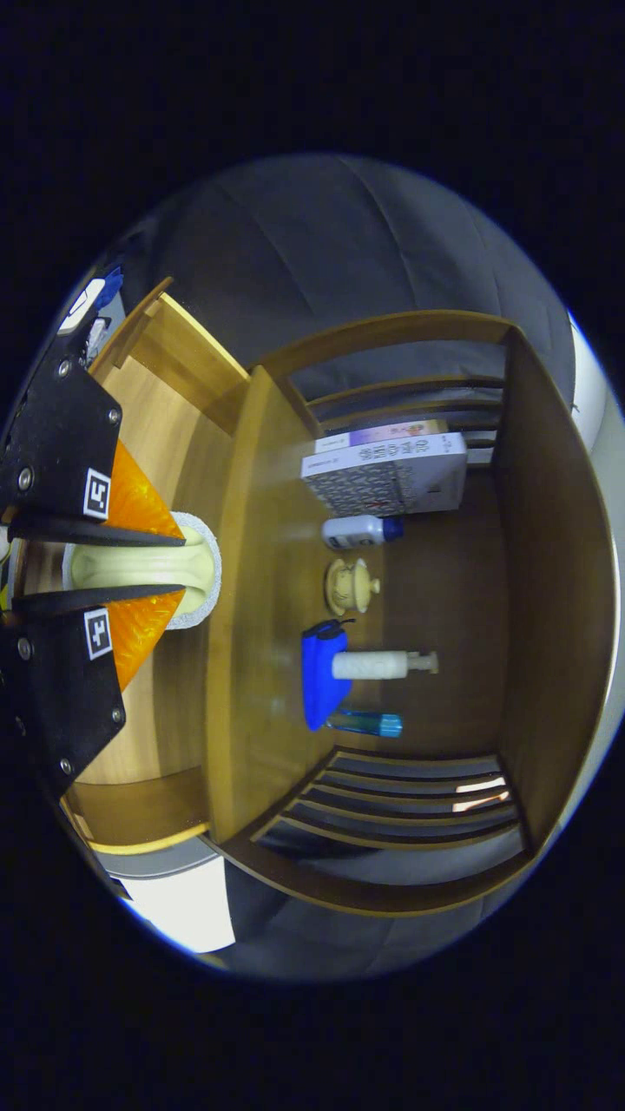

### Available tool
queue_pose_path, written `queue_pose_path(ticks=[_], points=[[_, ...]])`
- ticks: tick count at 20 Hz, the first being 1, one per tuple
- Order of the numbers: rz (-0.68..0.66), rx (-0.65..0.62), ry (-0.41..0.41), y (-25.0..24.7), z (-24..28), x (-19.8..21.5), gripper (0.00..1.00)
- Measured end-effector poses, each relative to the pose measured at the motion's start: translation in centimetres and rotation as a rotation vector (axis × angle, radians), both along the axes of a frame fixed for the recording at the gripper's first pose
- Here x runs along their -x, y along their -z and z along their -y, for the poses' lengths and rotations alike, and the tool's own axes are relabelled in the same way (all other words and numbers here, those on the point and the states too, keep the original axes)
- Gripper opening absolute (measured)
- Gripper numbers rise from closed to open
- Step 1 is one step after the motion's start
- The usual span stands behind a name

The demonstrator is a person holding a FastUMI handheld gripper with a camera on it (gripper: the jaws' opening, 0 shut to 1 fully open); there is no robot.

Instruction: Pull open the drawer, take out the items inside it, and place them on the countertop above the cabinet.

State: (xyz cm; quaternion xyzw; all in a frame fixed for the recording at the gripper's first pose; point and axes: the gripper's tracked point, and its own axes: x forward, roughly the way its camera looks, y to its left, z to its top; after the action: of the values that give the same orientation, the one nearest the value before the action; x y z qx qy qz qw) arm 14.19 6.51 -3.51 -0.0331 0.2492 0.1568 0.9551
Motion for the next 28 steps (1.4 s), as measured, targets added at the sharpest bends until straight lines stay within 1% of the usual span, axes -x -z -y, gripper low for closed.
queue_pose_path(ticks=[3,5,9,11,14,18,20,22,23,26,28], points=[[0.033,-0.009,0.013,-1.5,-0.4,-1.5,0.23],[0.042,-0.031,0.038,-2.0,-0.7,-3.0,0.23],[0.04,-0.082,0.111,-3.0,-0.8,-7.1,0.23],[0.058,-0.086,0.157,-3.7,-0.3,-9.1,0.23],[0.093,-0.091,0.199,-5.0,-0.3,-11.7,0.23],[0.138,-0.067,0.24,-5.1,-0.1,-14.0,0.23],[0.135,-0.065,0.262,-4.3,0.0,-14.8,0.24],[0.128,-0.081,0.258,-3.8,-0.5,-15.4,0.26],[0.137,-0.08,0.26,-3.7,-0.4,-15.6,0.31],[0.182,-0.087,0.27,-4.7,0.3,-15.1,0.63],[0.22,-0.101,0.253,-6.1,0.6,-13.9,0.84]])
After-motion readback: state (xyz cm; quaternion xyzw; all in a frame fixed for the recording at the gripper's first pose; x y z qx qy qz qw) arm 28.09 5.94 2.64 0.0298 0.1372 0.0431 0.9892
